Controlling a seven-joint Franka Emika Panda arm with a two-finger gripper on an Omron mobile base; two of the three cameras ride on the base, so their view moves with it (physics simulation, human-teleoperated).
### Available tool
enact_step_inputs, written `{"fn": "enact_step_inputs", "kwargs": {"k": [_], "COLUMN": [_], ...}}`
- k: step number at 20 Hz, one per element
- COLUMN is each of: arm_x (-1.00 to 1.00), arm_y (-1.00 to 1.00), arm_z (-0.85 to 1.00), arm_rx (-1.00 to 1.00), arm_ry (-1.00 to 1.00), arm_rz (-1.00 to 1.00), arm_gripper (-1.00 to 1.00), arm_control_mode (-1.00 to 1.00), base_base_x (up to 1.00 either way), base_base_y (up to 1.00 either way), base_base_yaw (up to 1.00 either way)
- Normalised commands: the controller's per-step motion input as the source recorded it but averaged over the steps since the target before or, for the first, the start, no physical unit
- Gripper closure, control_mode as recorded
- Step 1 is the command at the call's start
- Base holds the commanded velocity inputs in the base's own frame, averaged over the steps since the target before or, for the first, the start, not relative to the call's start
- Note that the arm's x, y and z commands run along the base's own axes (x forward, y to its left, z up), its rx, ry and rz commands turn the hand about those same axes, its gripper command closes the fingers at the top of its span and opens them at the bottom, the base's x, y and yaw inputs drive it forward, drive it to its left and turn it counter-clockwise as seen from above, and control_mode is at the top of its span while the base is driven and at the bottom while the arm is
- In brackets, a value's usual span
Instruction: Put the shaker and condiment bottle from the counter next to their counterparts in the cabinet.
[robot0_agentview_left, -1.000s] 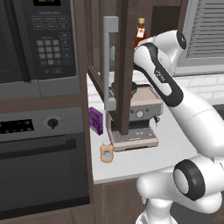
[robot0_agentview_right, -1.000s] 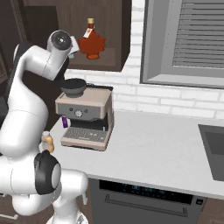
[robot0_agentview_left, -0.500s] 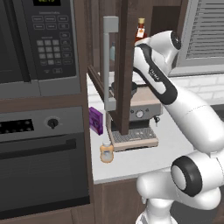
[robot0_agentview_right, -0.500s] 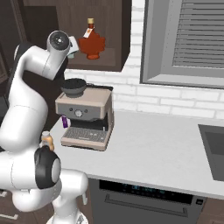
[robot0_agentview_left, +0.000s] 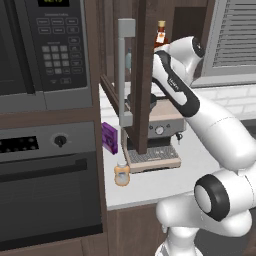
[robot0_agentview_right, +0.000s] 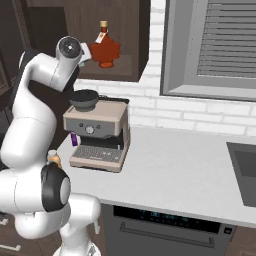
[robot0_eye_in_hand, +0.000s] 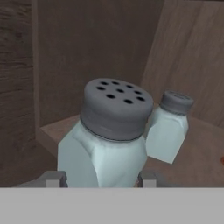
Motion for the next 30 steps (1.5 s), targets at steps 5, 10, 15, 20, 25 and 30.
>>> {"fn": "enact_step_inputs", "kwargs": {"k": [5, 10, 15, 20, 25, 30], "arm_x": [0.18, 0.21, 0.21, 0.21, 0.21, 0.19], "arm_y": [0.0, 0.0, 0.0, 0.03, 0.07, 0.06], "arm_z": [-0.11, -0.09, -0.09, -0.1, -0.03, -0.03], "arm_rx": [0.0, 0.0, 0.0, 0.0, 0.0, 0.0], "arm_ry": [0.0, 0.0, 0.0, 0.0, 0.0, 0.0], "arm_rz": [0.0, 0.0, 0.0, 0.0, -0.01, -0.01], "arm_gripper": [1.0, 1.0, 1.0, 1.0, 1.0, 1.0], "arm_control_mode": [-1.0, -1.0, -1.0, -1.0, -1.0, -1.0], "base_base_x": [0.0, 0.0, 0.0, 0.0, 0.0, 0.0], "base_base_y": [0.0, 0.0, 0.0, 0.0, 0.0, 0.0], "base_base_yaw": [0.0, 0.0, 0.0, 0.0, 0.0, 0.0]}}
